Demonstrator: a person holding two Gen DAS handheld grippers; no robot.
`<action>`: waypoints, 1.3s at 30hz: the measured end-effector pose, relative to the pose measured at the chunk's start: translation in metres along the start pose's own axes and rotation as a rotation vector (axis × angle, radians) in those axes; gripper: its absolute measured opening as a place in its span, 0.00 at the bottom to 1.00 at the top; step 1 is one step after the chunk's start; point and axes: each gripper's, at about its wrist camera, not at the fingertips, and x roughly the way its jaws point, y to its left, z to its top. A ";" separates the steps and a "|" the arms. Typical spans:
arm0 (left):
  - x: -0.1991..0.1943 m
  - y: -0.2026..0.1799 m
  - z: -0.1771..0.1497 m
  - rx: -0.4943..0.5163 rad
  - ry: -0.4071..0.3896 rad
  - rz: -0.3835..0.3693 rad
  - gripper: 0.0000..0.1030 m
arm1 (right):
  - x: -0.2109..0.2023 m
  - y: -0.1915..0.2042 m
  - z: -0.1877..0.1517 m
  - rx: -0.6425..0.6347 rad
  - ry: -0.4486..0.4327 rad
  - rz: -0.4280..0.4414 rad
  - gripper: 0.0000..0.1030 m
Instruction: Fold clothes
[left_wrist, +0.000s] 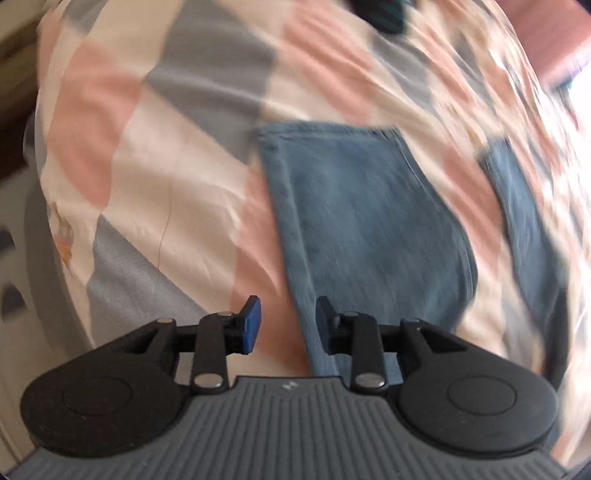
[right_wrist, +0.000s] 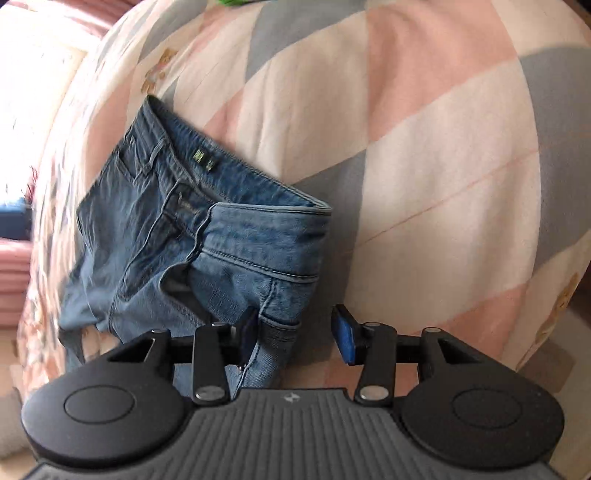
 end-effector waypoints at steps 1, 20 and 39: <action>0.003 0.004 0.006 -0.043 -0.012 -0.023 0.27 | 0.000 -0.003 -0.002 0.014 -0.008 0.011 0.45; -0.039 -0.021 0.052 0.242 -0.194 -0.079 0.00 | -0.060 0.039 -0.013 0.009 -0.254 0.098 0.06; -0.065 0.038 0.028 0.225 -0.109 0.227 0.10 | -0.070 0.012 -0.022 -0.062 -0.256 -0.401 0.53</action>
